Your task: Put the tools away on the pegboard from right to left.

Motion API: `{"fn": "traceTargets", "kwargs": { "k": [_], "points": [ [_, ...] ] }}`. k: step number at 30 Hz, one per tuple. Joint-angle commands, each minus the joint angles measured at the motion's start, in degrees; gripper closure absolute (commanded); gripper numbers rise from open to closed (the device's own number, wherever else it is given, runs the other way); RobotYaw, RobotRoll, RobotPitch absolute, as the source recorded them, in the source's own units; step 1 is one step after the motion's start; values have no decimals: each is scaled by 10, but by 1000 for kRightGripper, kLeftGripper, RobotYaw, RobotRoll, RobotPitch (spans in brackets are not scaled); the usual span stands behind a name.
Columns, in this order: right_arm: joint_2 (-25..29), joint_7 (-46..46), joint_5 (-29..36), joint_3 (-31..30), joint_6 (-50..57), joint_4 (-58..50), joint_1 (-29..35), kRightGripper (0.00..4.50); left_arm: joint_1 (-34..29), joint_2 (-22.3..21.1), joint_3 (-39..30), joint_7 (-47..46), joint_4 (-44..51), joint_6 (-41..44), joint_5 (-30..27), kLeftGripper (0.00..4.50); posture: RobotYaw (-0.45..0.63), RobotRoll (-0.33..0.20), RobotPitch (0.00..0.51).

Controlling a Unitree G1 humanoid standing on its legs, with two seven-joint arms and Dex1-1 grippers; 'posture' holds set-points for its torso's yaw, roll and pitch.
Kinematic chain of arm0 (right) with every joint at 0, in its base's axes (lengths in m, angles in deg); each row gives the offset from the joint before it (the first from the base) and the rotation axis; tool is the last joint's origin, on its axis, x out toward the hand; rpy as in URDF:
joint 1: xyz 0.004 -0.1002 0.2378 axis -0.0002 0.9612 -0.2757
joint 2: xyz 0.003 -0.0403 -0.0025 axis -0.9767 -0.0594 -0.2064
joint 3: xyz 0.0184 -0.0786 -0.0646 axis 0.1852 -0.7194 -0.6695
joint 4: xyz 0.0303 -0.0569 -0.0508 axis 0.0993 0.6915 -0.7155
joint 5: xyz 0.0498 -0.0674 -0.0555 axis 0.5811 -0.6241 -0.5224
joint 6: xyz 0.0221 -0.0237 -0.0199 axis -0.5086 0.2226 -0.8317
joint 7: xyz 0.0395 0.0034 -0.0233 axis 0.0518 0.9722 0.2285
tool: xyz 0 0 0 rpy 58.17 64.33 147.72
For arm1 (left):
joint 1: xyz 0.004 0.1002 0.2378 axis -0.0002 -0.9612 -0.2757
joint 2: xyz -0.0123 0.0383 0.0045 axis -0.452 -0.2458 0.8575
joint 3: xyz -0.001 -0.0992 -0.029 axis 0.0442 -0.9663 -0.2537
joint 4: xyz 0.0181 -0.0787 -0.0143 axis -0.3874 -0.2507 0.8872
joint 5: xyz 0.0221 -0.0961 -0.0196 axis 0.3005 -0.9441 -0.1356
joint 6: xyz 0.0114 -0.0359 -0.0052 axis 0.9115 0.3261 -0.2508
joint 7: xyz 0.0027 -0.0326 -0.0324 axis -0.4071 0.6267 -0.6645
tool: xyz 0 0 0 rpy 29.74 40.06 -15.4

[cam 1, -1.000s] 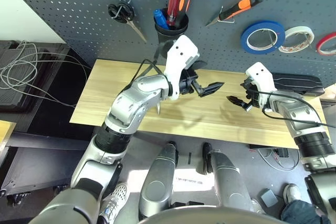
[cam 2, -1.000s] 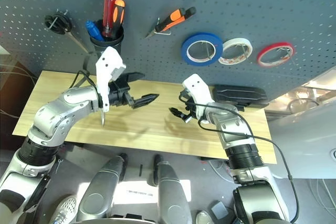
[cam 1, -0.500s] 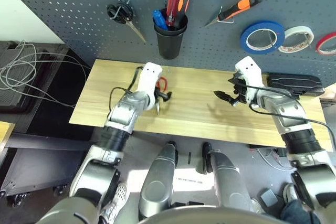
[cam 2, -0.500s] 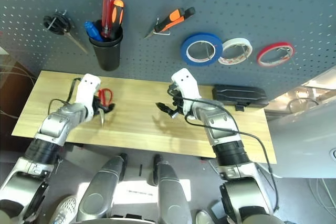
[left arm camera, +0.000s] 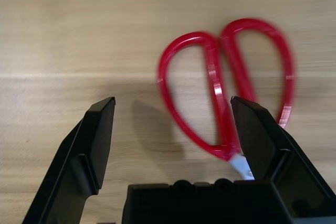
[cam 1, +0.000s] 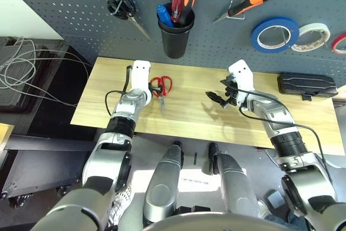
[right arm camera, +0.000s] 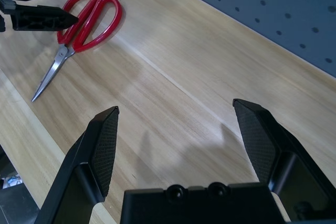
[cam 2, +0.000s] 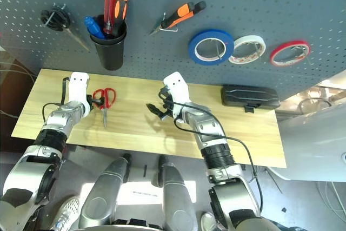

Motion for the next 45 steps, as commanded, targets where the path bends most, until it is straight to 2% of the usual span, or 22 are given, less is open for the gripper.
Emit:
{"fn": "traceTargets", "kwargs": {
  "k": [1, 12, 16, 28, 36, 45],
  "points": [
    [0, 3, 3, -8, 2, -17, 20, 0, -10, -8, -8, -3, -38, -14, 10, 10, 109, 0, 426],
    [5, 7, 8, -8, 22, -50, 33, 0, 11, -18, -30, -5, -87, -48, 13, 10, 97, 0, 435],
    [21, 16, 8, -8, 28, -67, 53, 0, 2, -4, -28, 36, -28, -26, -2, 10, 92, 0, 435],
    [29, 21, 8, -10, 30, -69, 58, 0, -15, -13, -65, 6, 55, -13, -18, 10, 114, 0, 424],
    [20, 22, 7, -12, 27, -59, 39, 0, -16, -24, -56, -5, 7, -39, 5, 10, 115, 0, 419],
    [12, 22, 19, -6, 27, -83, 32, 0, 5, -9, -31, 18, -75, -58, 24, 10, 95, 0, 420]
  ]
}}
